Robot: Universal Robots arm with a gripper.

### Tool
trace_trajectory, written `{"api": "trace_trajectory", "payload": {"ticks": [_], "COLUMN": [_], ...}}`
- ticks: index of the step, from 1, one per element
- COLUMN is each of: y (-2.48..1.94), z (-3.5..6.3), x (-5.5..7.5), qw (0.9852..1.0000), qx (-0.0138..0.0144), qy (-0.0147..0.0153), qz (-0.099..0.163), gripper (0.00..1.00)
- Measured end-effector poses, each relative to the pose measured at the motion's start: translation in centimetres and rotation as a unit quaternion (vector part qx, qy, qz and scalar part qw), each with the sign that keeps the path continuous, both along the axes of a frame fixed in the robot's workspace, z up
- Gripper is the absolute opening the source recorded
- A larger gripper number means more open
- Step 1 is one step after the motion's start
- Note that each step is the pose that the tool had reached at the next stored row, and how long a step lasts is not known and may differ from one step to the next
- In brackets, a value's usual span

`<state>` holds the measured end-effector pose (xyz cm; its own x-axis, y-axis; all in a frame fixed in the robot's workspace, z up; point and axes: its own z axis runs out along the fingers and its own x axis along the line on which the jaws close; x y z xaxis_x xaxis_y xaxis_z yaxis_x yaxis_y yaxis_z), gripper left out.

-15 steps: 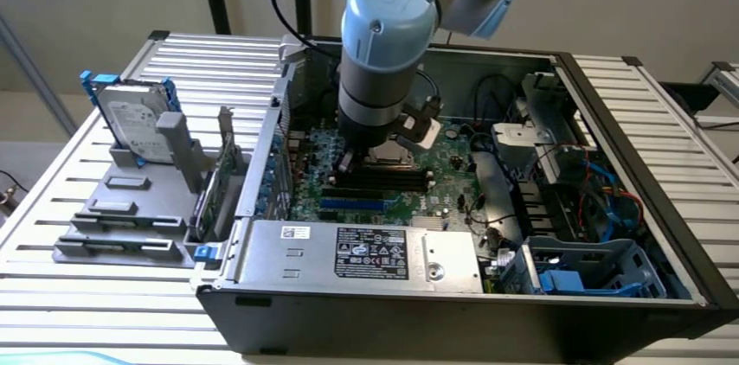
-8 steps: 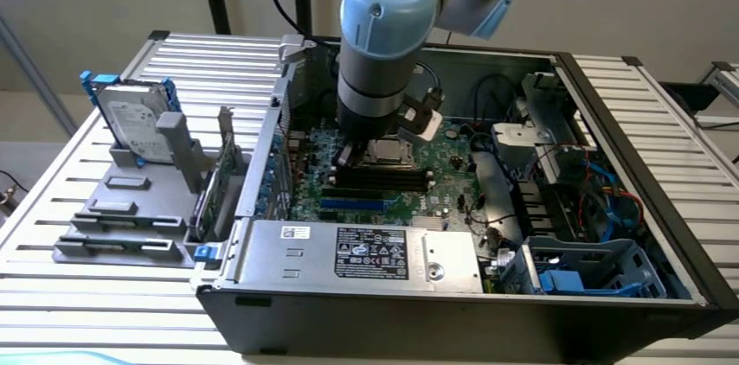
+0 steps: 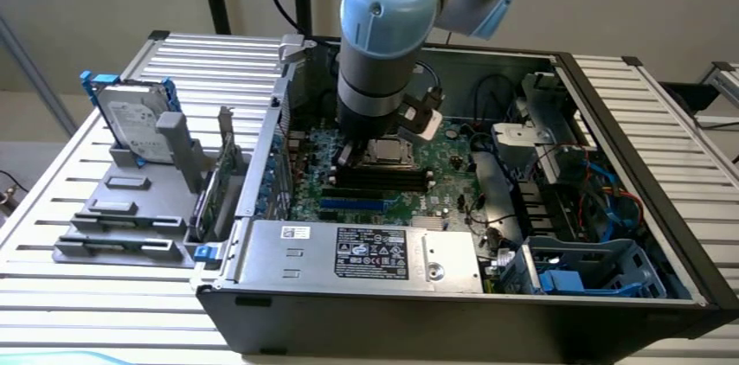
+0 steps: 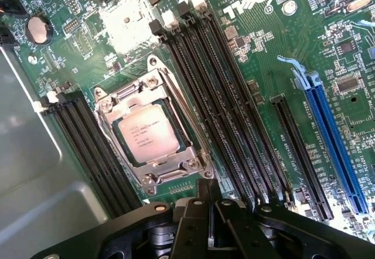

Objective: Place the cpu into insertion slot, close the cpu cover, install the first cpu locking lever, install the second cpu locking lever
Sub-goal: 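Install the second cpu locking lever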

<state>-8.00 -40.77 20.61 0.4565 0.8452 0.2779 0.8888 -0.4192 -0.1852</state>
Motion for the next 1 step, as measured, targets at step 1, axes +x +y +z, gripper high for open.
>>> {"api": "trace_trajectory", "payload": {"ticks": [1], "y": [0.00], "z": [0.00], "x": [0.00], "qw": [1.0000], "qx": [0.0000], "qy": [0.0000], "qz": [0.000], "gripper": [0.11]}}
